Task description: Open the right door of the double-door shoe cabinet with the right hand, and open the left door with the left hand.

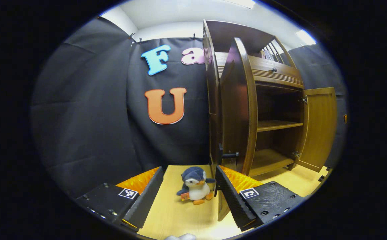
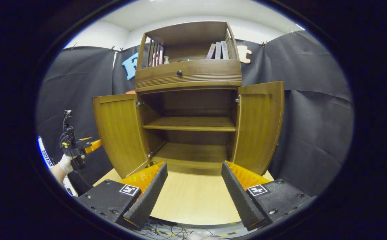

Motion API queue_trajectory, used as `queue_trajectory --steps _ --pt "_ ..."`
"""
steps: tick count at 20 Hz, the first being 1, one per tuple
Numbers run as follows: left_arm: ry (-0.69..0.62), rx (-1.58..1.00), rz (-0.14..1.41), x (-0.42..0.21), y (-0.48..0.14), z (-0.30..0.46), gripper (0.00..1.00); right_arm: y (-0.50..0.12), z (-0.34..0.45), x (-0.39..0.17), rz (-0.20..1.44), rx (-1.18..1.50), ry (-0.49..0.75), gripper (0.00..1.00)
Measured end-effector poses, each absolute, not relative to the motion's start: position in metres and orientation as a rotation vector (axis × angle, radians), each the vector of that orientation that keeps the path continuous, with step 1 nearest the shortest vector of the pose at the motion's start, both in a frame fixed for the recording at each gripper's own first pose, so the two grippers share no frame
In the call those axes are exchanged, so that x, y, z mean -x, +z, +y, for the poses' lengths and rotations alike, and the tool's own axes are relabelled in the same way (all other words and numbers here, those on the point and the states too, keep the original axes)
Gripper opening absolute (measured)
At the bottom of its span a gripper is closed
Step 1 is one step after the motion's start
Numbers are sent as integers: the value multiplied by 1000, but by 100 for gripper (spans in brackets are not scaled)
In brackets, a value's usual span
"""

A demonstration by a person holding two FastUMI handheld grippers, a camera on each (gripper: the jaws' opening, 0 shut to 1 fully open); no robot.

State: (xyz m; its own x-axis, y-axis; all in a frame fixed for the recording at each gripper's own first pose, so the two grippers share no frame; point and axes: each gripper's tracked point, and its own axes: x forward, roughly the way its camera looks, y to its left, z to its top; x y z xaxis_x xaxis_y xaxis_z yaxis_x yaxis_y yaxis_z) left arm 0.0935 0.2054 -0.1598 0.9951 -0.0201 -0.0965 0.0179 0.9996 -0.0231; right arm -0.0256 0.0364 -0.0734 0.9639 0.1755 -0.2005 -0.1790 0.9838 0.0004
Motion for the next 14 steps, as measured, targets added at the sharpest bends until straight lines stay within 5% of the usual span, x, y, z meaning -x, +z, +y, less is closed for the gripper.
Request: queue_trajectory --steps 7,14 --pt "126 -52 42 -51 -91 178 95 -64 24 19 156 24 122 100" --pt "14 -22 30 -30 -60 61 96 -62 17 16 136 4 88 100"
